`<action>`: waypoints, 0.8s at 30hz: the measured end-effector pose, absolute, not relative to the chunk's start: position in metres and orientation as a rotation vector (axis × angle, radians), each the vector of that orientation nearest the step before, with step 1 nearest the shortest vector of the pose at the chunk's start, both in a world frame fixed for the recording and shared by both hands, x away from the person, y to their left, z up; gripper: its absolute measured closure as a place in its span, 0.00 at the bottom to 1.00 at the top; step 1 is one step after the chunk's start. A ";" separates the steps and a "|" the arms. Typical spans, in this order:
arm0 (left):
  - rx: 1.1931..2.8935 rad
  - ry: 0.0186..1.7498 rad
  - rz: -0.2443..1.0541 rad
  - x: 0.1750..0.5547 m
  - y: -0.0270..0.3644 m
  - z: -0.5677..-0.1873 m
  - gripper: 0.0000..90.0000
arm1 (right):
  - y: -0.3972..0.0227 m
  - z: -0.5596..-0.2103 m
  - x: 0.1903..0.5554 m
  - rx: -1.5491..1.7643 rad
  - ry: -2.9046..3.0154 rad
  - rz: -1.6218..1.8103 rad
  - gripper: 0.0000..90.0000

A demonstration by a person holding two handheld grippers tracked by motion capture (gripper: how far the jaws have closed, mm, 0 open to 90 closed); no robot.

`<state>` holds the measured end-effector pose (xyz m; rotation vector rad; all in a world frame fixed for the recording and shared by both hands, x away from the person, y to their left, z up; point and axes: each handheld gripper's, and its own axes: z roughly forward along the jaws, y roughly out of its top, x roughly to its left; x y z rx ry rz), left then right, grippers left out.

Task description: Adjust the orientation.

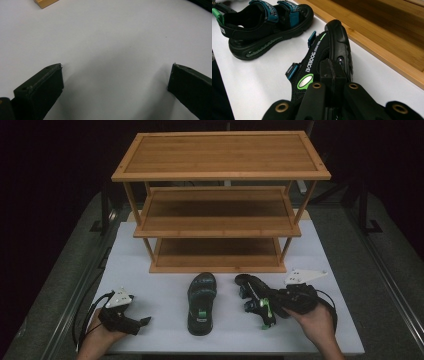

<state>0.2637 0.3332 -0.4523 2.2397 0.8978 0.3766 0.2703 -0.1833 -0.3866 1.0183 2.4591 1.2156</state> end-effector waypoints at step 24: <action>2.237 0.898 0.378 0.264 0.333 -0.452 0.00 | -0.203 -0.383 0.288 1.062 2.403 1.207 1.00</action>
